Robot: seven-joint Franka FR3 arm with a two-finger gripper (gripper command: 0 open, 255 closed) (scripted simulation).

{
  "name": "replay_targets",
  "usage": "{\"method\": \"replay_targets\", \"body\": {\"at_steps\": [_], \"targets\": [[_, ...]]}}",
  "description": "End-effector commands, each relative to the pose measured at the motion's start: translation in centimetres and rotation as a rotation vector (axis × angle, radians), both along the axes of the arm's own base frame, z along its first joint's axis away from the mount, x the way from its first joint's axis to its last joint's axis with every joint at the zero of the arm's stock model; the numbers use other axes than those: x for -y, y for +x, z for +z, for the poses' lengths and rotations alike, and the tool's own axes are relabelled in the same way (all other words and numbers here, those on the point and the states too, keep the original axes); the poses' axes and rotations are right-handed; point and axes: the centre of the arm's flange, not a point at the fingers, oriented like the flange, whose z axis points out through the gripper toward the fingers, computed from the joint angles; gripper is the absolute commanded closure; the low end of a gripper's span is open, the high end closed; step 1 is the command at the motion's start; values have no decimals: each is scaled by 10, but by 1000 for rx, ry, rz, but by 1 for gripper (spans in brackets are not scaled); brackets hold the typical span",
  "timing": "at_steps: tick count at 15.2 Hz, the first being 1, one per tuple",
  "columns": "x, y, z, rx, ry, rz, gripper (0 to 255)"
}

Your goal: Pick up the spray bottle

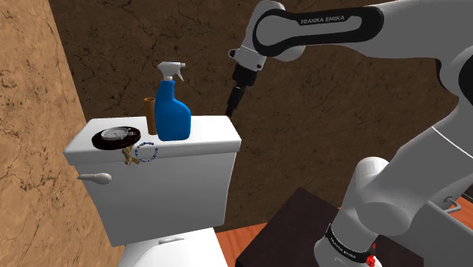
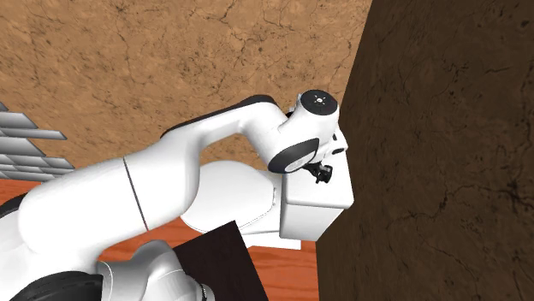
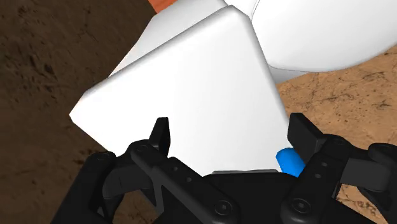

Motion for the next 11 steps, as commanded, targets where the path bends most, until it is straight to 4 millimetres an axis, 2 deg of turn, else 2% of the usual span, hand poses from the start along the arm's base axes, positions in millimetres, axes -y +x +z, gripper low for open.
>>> {"method": "replay_targets", "body": {"at_steps": [1,6,11], "targets": [[-19,11,8,30,16,68,0],[-64,36,25,102,52,231,0],[-111,52,46,173,88,393,0]]}}
